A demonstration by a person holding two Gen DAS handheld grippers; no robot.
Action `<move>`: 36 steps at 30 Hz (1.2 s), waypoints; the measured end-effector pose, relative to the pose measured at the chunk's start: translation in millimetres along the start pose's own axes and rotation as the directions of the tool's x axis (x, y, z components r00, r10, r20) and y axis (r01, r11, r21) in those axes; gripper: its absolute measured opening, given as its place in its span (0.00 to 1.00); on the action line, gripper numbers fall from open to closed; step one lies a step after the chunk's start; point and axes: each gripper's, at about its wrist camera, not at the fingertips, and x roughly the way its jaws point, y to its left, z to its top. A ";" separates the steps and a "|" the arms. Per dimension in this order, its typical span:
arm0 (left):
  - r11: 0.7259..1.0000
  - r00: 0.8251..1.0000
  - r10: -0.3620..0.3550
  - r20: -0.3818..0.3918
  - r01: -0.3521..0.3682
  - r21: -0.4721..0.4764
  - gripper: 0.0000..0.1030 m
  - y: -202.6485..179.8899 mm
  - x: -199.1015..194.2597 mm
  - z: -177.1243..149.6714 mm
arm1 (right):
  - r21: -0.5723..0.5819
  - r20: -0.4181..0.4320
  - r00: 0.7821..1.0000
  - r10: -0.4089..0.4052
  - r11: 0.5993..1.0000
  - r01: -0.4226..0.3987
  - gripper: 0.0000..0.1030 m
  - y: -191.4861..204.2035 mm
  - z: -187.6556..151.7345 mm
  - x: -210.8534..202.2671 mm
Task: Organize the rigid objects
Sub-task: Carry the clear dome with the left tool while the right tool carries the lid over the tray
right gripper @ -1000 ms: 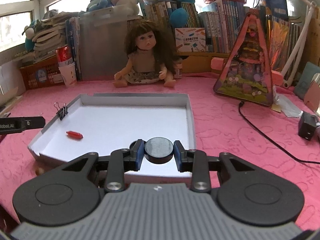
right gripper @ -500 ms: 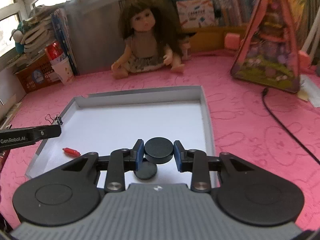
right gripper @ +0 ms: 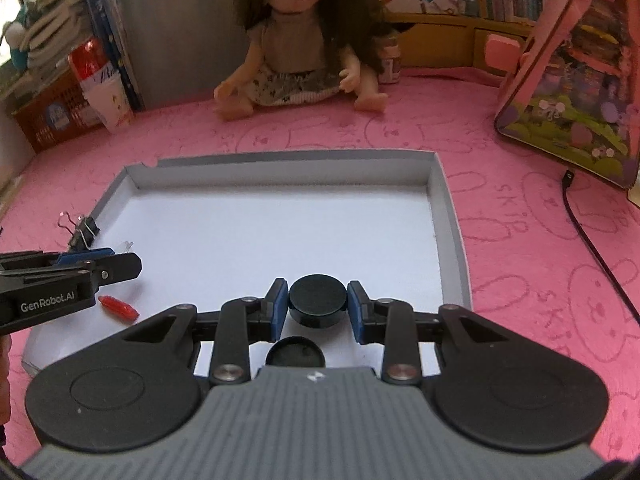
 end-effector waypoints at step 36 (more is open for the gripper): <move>0.999 0.999 0.027 0.025 -0.028 0.038 0.34 -8.0 2.1 -8.2 | -0.060 0.018 0.999 -0.030 0.998 0.031 0.49 8.3 -4.5 3.1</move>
